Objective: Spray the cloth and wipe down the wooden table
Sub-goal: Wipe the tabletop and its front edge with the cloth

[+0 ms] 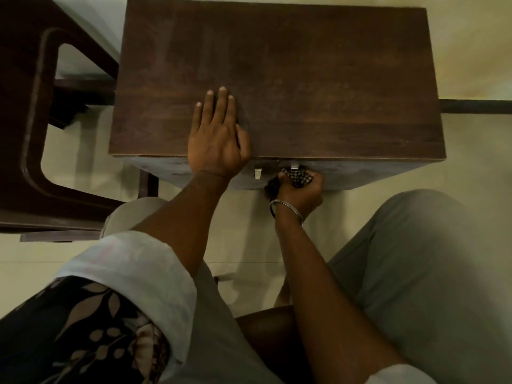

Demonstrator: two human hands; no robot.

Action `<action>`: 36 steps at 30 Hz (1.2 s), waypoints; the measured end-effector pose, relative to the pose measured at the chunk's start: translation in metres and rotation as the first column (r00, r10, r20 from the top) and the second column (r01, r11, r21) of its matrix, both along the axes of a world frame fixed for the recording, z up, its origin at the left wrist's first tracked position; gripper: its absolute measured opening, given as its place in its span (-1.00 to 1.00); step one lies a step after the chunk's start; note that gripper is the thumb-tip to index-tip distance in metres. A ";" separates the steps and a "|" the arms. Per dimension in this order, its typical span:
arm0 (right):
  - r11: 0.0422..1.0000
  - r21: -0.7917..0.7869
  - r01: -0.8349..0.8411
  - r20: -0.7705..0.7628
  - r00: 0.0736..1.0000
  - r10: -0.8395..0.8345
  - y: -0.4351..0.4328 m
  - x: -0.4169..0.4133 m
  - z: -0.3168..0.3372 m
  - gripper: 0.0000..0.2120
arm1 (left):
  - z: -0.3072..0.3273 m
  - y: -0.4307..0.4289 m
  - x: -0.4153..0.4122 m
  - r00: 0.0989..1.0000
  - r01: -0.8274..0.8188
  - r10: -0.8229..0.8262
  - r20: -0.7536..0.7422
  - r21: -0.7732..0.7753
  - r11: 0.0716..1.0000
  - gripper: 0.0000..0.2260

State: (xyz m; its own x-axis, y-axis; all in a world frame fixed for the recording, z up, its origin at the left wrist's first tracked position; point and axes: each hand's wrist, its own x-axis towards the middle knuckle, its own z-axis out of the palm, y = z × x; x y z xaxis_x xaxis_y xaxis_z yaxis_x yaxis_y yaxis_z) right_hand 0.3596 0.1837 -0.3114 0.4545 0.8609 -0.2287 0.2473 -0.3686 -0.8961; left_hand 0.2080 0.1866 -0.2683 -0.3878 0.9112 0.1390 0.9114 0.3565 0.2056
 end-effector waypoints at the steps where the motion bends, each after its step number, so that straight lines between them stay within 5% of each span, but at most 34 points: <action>1: 1.000 0.012 0.006 0.004 1.000 -0.006 0.001 -0.001 0.001 -0.61 | 0.000 0.000 0.000 1.000 -0.001 0.001 0.004 -0.001 1.000 -0.43; 5: 1.000 -0.024 -0.014 0.009 1.000 0.014 0.002 0.001 -0.006 -0.66 | 0.001 0.000 -0.001 1.000 0.001 -0.001 0.014 -0.007 1.000 -0.42; 10: 0.935 -0.355 -0.020 -0.117 0.993 -0.023 0.007 0.009 -0.021 -0.68 | 0.002 0.001 0.000 1.000 0.010 -0.010 0.026 -0.003 1.000 -0.42; 12: 0.933 -0.360 0.004 -0.119 0.992 -0.050 0.004 0.009 -0.017 -0.71 | 0.002 0.001 0.001 0.999 0.011 -0.012 0.033 0.004 1.000 -0.42; 18: 0.989 -0.122 0.088 -0.052 0.994 -0.095 -0.007 -0.003 0.025 -0.65 | 0.005 0.000 0.001 0.998 0.024 -0.023 0.061 -0.015 1.000 -0.43; 27: 1.000 0.017 -0.005 -0.094 0.996 0.006 -0.007 0.005 0.069 -0.65 | 0.015 -0.003 -0.004 0.982 0.104 -0.094 0.162 -0.054 0.993 -0.38; 36: 0.928 0.315 -0.200 -0.032 0.975 0.221 0.027 -0.006 0.147 -0.62 | 0.045 -0.018 -0.010 0.934 0.209 -0.174 0.312 -0.080 0.975 -0.21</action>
State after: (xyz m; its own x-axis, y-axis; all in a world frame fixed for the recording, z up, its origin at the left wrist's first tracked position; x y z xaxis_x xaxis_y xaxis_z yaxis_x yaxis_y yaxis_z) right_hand 0.3533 0.2105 -0.1646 0.2479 0.9680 0.0399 0.2256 -0.0177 -0.9741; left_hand 0.1982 0.1683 -0.2232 -0.2124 0.9752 -0.0624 0.8659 0.2174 0.4505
